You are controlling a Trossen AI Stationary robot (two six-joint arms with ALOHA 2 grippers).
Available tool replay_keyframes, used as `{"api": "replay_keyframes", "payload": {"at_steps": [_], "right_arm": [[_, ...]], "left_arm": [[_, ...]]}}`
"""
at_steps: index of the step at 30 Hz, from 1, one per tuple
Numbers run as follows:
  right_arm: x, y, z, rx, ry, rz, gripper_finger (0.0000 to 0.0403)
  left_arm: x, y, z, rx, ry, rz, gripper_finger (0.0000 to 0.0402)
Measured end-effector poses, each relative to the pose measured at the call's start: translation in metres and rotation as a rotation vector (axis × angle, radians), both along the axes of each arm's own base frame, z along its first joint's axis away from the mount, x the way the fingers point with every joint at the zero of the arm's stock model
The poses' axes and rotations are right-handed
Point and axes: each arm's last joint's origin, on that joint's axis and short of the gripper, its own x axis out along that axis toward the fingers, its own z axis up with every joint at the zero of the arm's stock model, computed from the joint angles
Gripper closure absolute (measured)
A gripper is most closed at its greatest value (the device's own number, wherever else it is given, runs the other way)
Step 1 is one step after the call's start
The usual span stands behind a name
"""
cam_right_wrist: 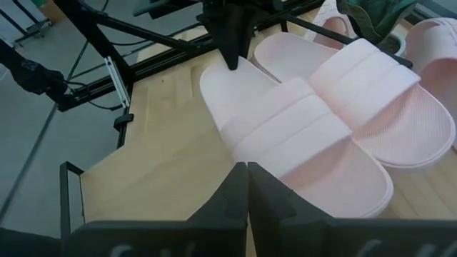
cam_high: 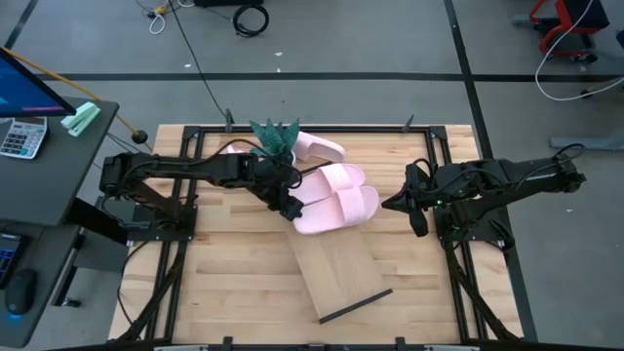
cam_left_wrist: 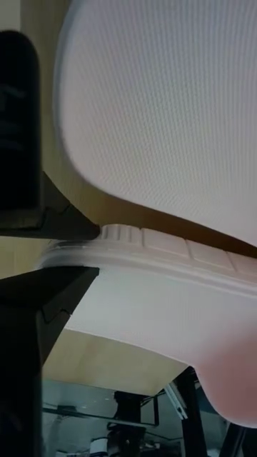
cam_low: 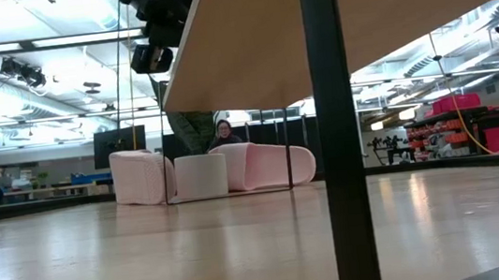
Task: Pick and place slides into the shelf
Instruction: Put the bottom left pink slipper on the shelf
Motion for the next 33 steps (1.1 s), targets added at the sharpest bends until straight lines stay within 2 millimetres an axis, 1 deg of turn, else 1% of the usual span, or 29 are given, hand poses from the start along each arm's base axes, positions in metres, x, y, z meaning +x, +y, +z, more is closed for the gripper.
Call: {"api": "replay_keyframes", "payload": {"at_steps": [10,19,23,33], "right_arm": [[0.0,0.0,0.0,0.003,0.0,-0.002,0.0394],[0.0,0.0001,0.0001,0.009,0.0,-0.005,0.0394],[0.0,0.0,0.0001,0.009,0.0,-0.005,0.0393],[0.0,0.0,0.0001,0.009,0.0,-0.005,0.0392]], "left_arm": [[0.0003,-0.0054,-0.0005,0.02,0.004,-0.003,0.0341],[-0.0001,-0.0021,-0.0013,0.051,0.012,0.019,0.0338],[-0.0001,-0.0021,-0.0012,0.051,0.012,0.02,0.0324],[-0.0008,-0.0021,-0.0015,0.05,0.022,0.02,0.0271]]}}
